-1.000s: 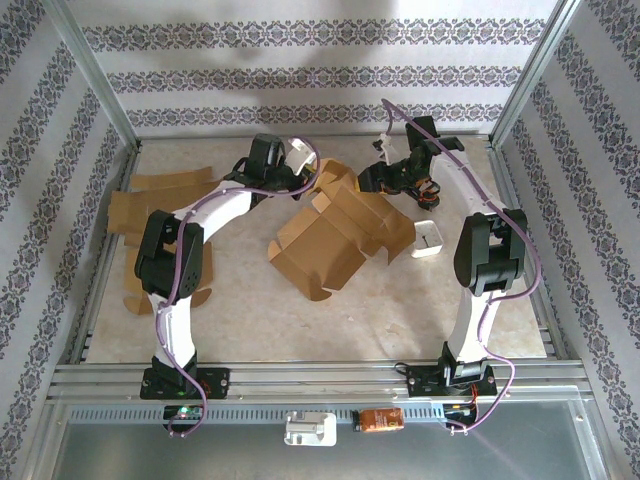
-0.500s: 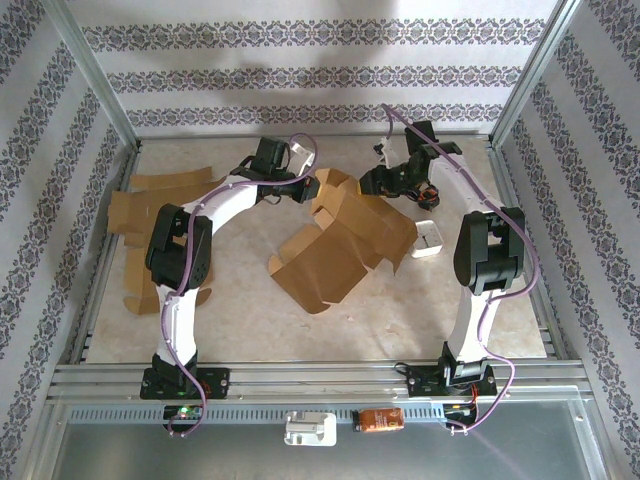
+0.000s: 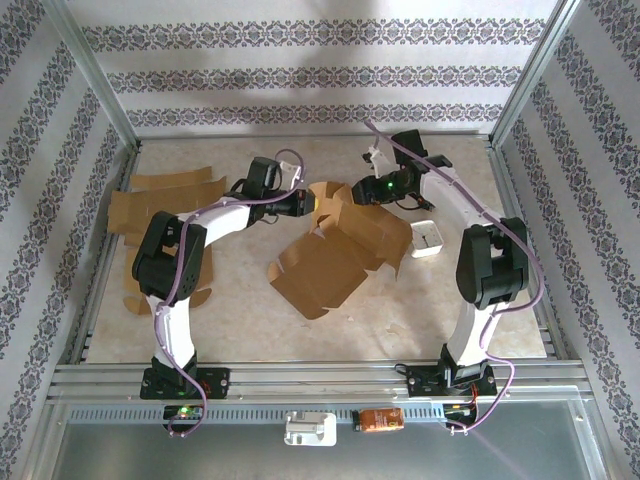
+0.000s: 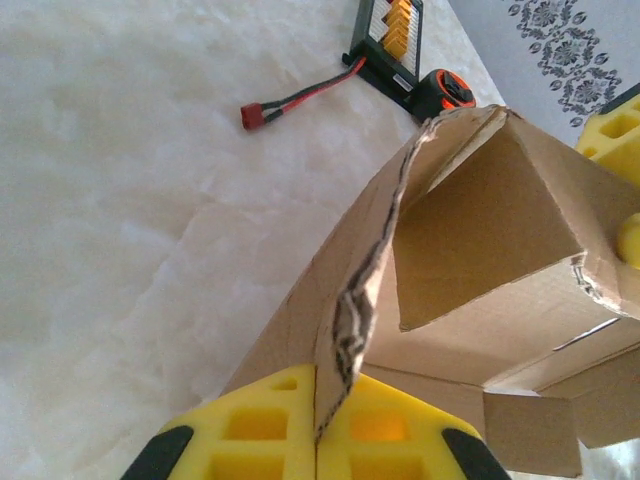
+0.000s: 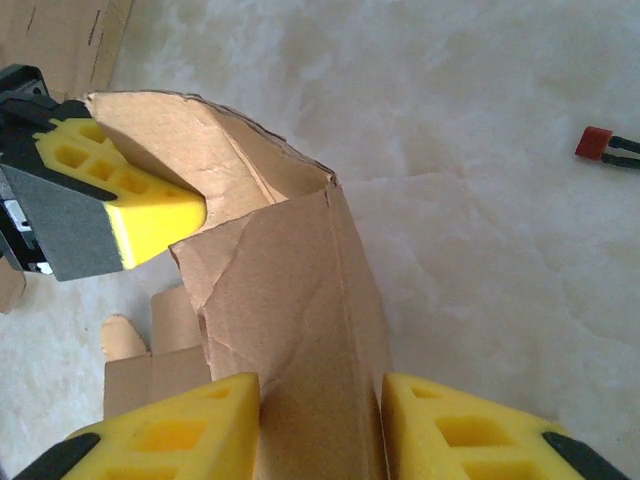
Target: Fold the paper box
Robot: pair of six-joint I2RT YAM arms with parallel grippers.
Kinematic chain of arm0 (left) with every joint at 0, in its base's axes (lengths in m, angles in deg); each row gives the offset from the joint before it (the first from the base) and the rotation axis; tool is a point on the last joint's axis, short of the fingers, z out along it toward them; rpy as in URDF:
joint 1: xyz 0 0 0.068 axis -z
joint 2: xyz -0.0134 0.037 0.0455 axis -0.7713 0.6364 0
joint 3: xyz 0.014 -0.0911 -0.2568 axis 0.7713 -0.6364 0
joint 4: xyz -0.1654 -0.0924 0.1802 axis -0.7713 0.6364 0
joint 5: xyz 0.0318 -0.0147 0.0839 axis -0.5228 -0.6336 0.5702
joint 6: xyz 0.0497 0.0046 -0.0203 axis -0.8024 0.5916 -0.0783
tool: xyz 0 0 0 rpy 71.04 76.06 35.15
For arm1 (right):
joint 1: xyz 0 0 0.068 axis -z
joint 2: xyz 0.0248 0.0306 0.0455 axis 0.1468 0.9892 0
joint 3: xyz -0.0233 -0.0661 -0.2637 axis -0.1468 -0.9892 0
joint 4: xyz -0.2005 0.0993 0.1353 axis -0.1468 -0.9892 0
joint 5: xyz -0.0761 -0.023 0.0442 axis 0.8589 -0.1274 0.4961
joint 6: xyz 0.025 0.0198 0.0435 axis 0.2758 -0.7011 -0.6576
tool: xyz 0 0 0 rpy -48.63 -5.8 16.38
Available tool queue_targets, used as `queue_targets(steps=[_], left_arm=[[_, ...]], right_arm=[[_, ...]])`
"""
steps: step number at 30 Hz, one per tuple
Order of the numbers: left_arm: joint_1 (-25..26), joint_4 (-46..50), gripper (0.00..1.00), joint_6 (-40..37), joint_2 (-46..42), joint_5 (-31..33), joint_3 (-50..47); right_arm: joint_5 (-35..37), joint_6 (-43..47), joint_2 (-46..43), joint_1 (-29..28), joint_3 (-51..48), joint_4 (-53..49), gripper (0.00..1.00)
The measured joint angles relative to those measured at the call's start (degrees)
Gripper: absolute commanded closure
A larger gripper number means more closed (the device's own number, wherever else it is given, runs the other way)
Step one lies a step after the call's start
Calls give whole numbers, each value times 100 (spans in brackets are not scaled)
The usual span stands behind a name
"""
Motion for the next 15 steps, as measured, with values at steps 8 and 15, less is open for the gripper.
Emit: queue_targets(steps=[8, 15], left_arm=[[39, -592, 60, 293, -46, -444, -748], [46, -1285, 44, 168, -601, -907, -1532]], right_arm=[[295, 188, -367, -186, -446, 184, 63], [448, 315, -476, -232, -597, 234, 60]])
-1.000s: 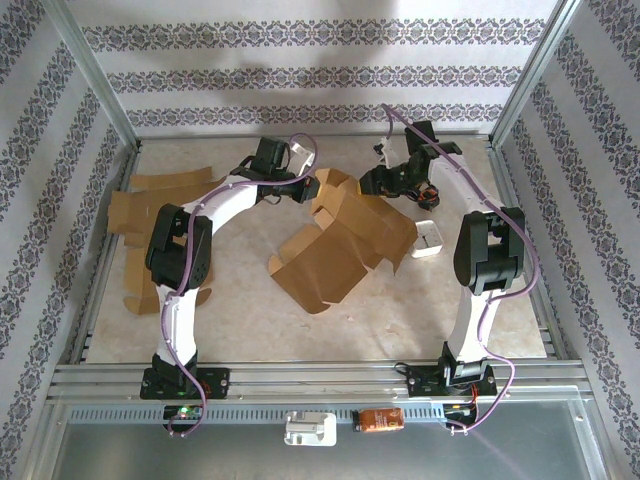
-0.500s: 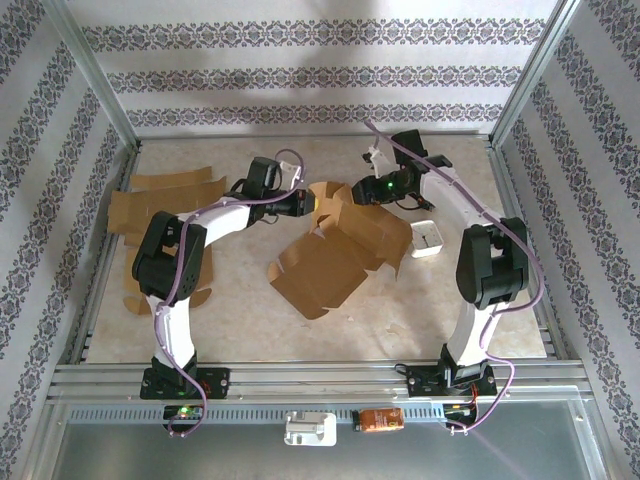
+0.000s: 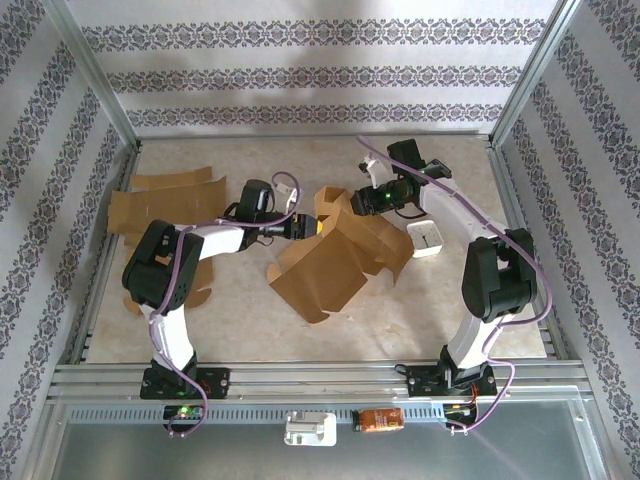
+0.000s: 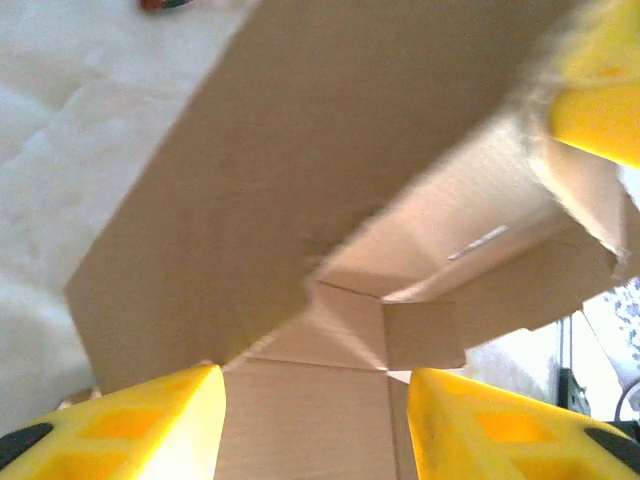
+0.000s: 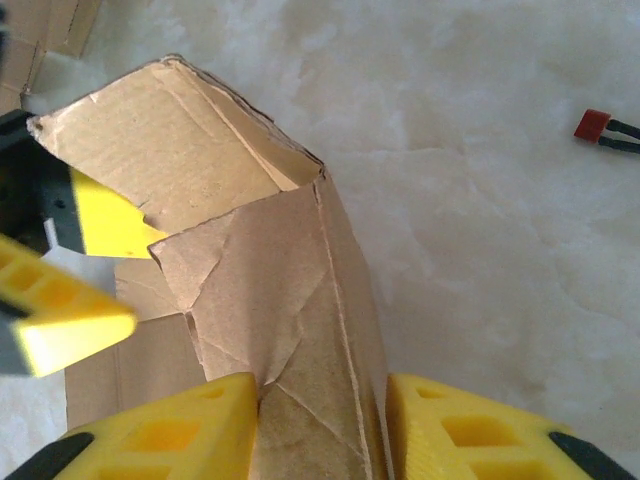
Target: Fold the paper box
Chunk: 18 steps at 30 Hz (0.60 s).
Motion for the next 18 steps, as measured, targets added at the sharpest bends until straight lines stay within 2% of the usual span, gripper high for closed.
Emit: queue_targets(steps=[5, 11, 14, 18], left_arm=[[0, 146, 40, -820, -754, 361, -264], [-39, 750, 40, -2251, -1589, 1462, -175], [-173, 1290, 44, -2909, -1268, 1764, 396], [-424, 2044, 45, -3707, -358, 1683, 1449]], right_arm=[[20, 26, -66, 0, -59, 42, 60], [24, 111, -87, 0, -76, 59, 60], [24, 114, -85, 0, -76, 59, 60], [22, 116, -87, 0, -76, 59, 60]])
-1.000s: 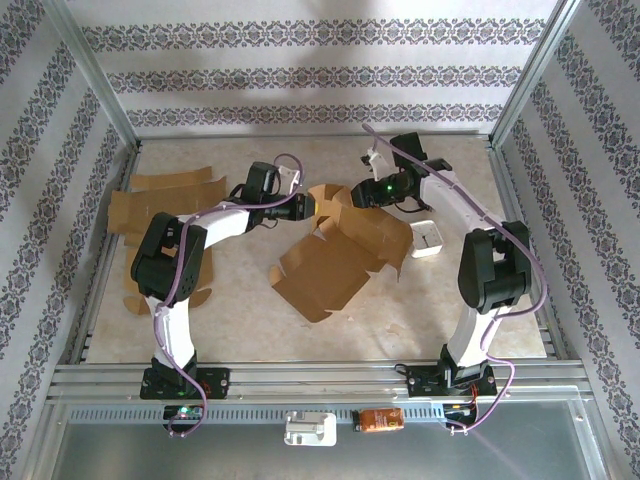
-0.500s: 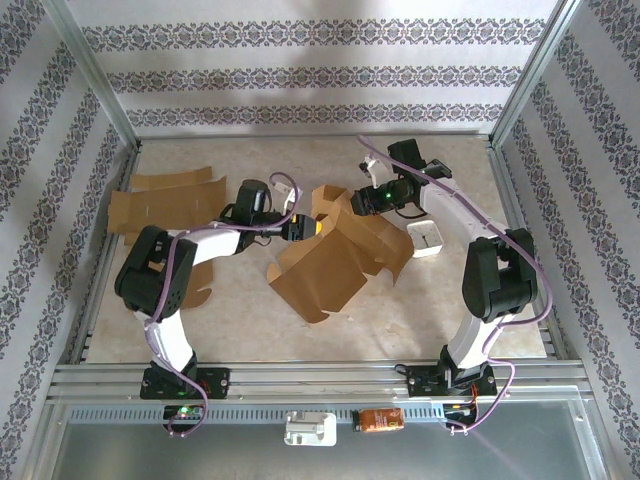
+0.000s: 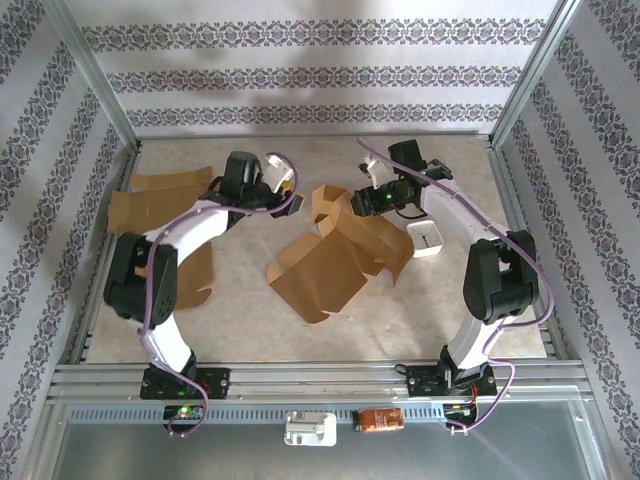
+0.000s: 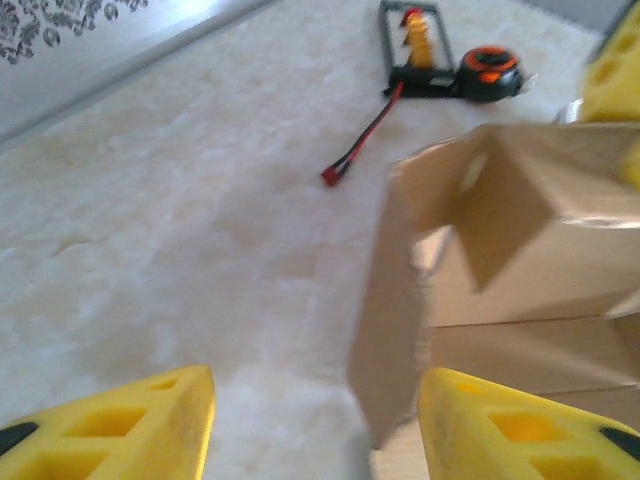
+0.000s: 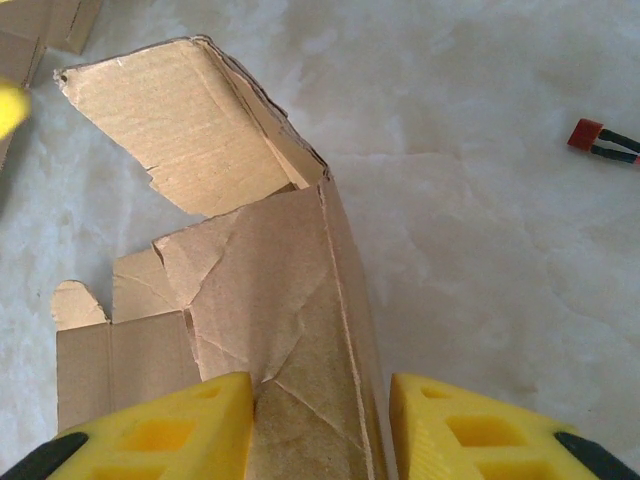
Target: Fold the paper box
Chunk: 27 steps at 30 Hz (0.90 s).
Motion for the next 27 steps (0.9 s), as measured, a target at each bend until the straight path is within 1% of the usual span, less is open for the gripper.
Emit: queue_targets(steps=[5, 7, 11, 13, 16, 18, 22, 27], left_arm=[[-118, 1233, 43, -916, 1047, -459, 1250], [-116, 1718, 41, -1250, 1419, -800, 1755], [-109, 2586, 41, -1733, 1989, -1449, 2616], [-101, 3038, 43, -1950, 2302, -1775, 3104], [-66, 3659, 50, -2208, 2697, -2098, 3722], [-11, 3912, 53, -2323, 2837, -2227, 3904], [160, 4210, 54, -2437, 2903, -2374, 3932], [350, 4214, 54, -2433, 2898, -2435, 3840]], right_arm=[[0, 24, 0, 0, 2, -2, 59], [0, 37, 0, 0, 2, -2, 59], [-2, 37, 2, -2, 2, -4, 59], [-2, 37, 2, -2, 13, -7, 59], [-2, 35, 2, -13, 31, -24, 59], [-2, 37, 4, -37, 55, -44, 59], [-4, 35, 9, -92, 87, -87, 60], [-9, -7, 33, -101, 87, -83, 60]])
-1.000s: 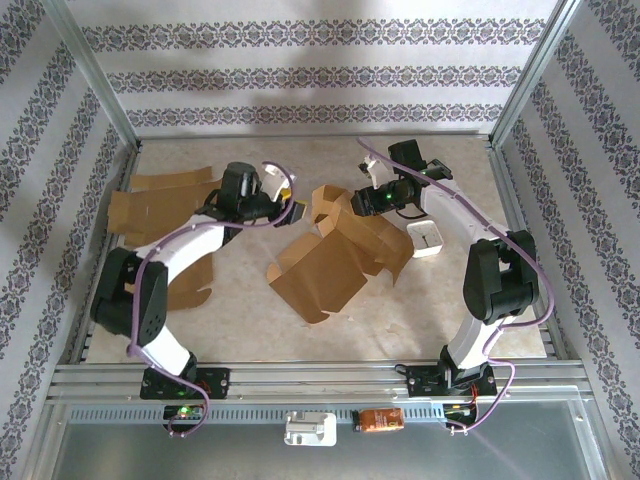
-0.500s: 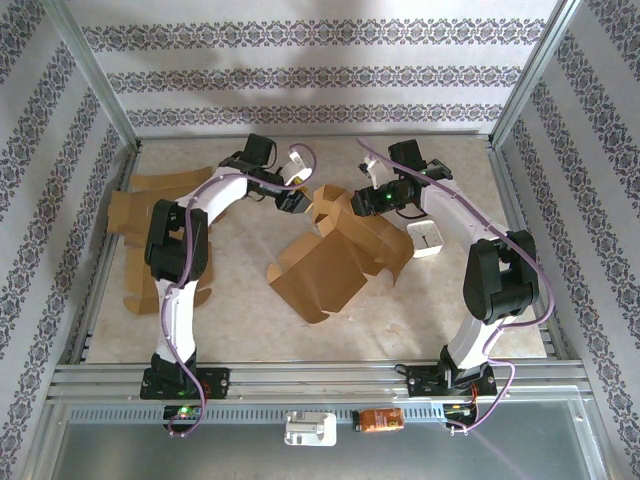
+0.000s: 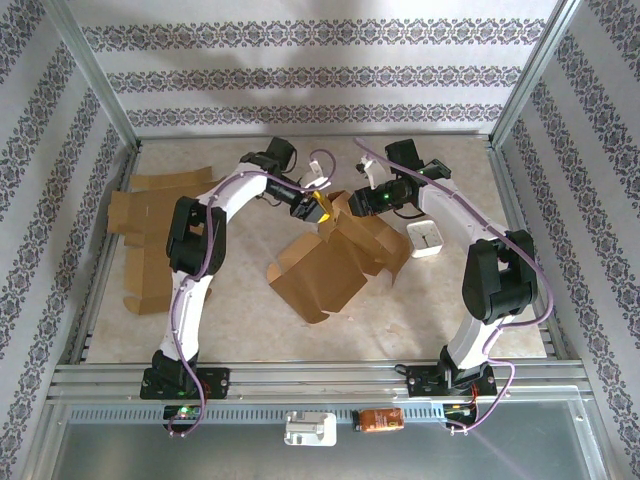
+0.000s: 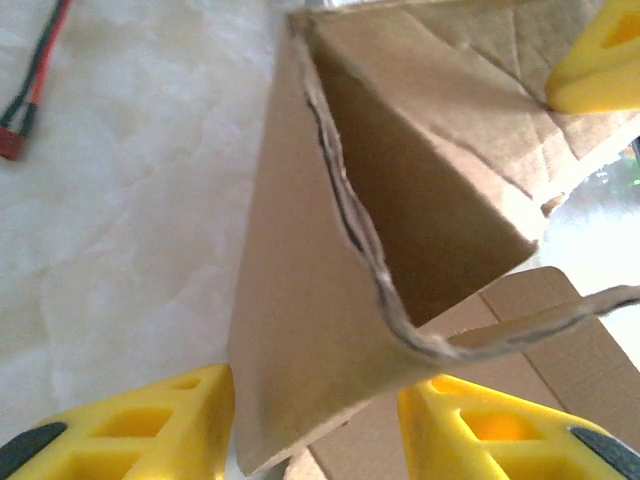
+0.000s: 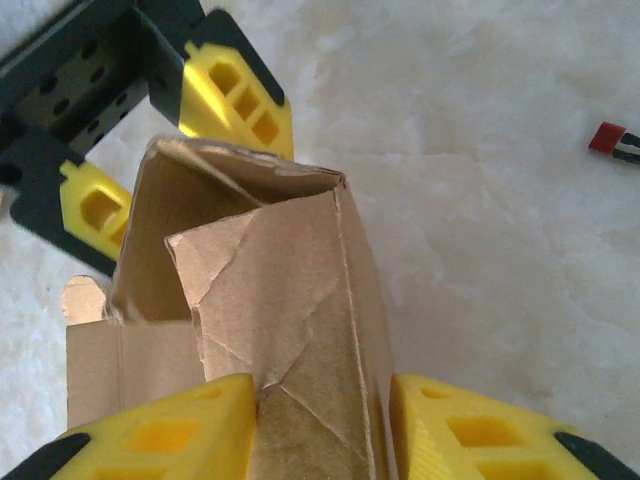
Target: Fold the paper box
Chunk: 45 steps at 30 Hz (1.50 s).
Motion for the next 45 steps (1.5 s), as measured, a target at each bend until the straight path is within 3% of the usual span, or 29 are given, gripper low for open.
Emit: queue_targets(steps=[7, 13, 15, 21, 29, 42, 45], left_arm=[[74, -551, 54, 229, -136, 186, -699], [149, -1709, 65, 715, -509, 498, -1600], [175, -2061, 68, 909, -584, 625, -1770], [188, -2743, 72, 1241, -590, 868, -1895], [188, -3136, 66, 1309, -660, 992, -2074], [190, -4026, 66, 1912, -664, 940, -2164], [190, -4205, 71, 2055, -664, 925, -2164]], right_arm=[[-136, -131, 74, 0, 13, 4, 60], [-251, -269, 125, 2, 33, 42, 59], [-306, -350, 144, 17, 35, 50, 54], [-828, -911, 269, 284, 42, 216, 52], [-1539, -1467, 341, 568, 42, 442, 51], [-1808, -1613, 651, 568, 101, 437, 52], [-1840, -1617, 708, 568, 181, 417, 52]])
